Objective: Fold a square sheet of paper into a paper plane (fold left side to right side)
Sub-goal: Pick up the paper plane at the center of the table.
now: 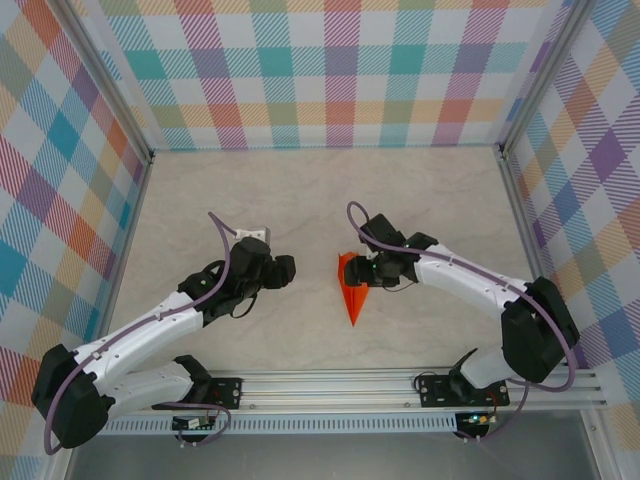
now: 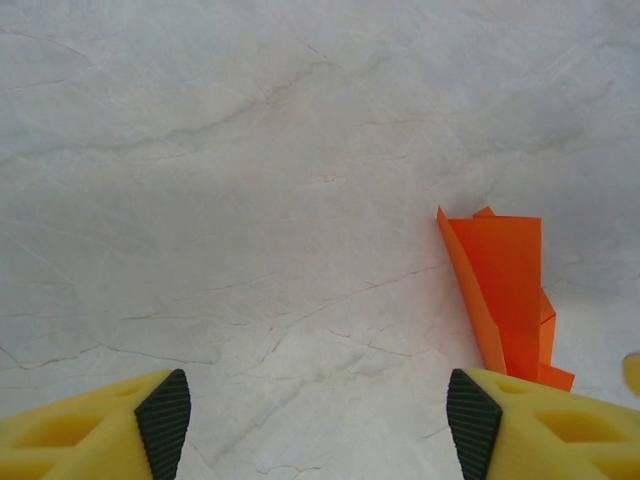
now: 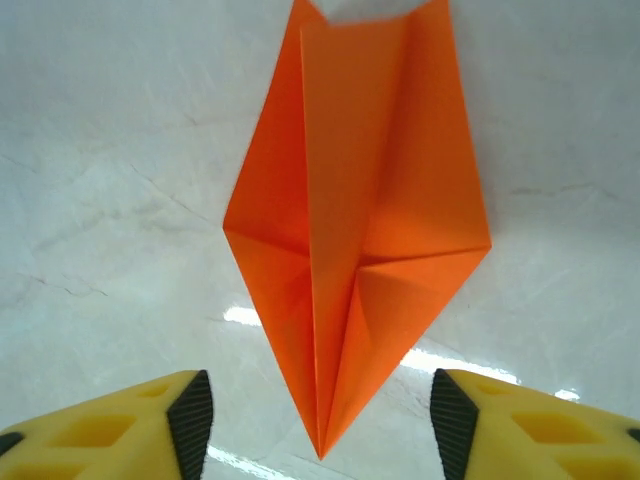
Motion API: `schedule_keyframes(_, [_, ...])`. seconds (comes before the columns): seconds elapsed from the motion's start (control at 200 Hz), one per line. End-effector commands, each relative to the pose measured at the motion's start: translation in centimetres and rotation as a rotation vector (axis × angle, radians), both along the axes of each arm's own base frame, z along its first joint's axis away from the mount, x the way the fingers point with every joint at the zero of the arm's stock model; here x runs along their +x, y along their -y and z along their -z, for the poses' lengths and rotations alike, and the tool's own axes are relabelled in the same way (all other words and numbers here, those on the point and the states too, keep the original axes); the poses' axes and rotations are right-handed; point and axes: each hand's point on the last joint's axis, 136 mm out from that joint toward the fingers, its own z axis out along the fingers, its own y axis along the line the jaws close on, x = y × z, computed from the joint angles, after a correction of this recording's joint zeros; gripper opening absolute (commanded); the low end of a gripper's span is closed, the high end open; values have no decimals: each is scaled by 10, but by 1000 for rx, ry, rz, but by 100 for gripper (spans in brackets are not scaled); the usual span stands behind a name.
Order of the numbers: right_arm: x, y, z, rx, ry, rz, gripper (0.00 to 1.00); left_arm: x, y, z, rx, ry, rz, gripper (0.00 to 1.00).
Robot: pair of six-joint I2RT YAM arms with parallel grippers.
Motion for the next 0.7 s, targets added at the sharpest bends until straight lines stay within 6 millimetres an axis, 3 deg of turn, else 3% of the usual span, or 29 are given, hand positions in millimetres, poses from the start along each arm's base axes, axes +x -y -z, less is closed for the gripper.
schedule_keyframes(0.0, [-16,4,24,-5,-95,36,65,3,2,-14,-17,40,1,73])
schedule_keyframes(0.215, [-20,-25,30,86,-127,-49,67,2,-1,-11,-1,33,2,74])
schedule_keyframes(0.395, [-18,-22,38,36,-130,-45,66,1,-2,-10,-4,33,1,75])
schedule_keyframes(0.695, [-16,-19,55,-80,-140,-51,46,0,-2,-10,0,30,5,75])
